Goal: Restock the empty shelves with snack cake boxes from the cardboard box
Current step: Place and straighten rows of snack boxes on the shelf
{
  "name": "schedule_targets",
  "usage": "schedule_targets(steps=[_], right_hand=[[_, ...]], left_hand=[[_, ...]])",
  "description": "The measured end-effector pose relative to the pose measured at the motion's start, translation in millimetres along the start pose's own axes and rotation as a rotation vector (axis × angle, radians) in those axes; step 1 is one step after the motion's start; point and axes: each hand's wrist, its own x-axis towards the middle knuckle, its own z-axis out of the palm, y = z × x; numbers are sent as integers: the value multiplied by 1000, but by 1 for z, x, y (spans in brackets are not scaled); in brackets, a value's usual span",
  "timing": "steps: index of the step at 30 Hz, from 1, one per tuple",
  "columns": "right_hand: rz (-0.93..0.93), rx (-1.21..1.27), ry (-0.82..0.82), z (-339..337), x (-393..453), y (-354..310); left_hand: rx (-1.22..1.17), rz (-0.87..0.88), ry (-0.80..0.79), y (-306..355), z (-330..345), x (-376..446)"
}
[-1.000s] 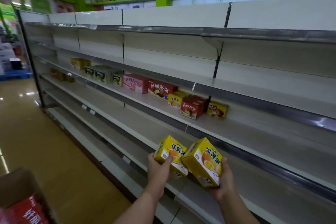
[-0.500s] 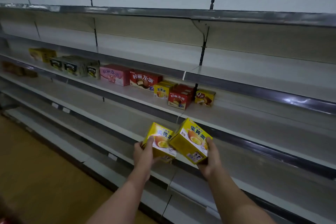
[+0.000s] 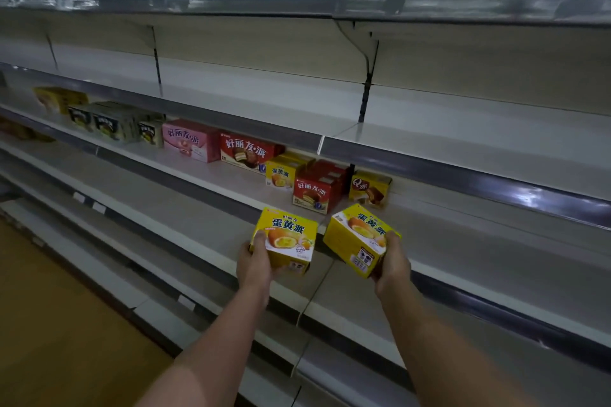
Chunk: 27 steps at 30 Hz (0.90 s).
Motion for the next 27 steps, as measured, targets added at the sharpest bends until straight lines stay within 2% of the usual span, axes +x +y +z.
schedule_targets(steps=[10,17,20,22,23,25,27], right_hand=[[-93,-269,213,-1,83,-28],[-115,-636,291,0,125,-35],[-61,-758,391,4,129,-36],[-71,-941,526,14,123,-38],[-146,-1039,622,21,118,-38],[-434,-1151,766,45,108,-37],[-698,-1146,743,74,103,-32]], left_hand=[[101,32,68,-8,65,59],[202,117,170,0,78,117],[249,139,175,3,75,148],[269,147,162,10,72,165],[279,155,151,14,70,173],[294,168,134,23,66,191],[303,181,115,31,63,206]])
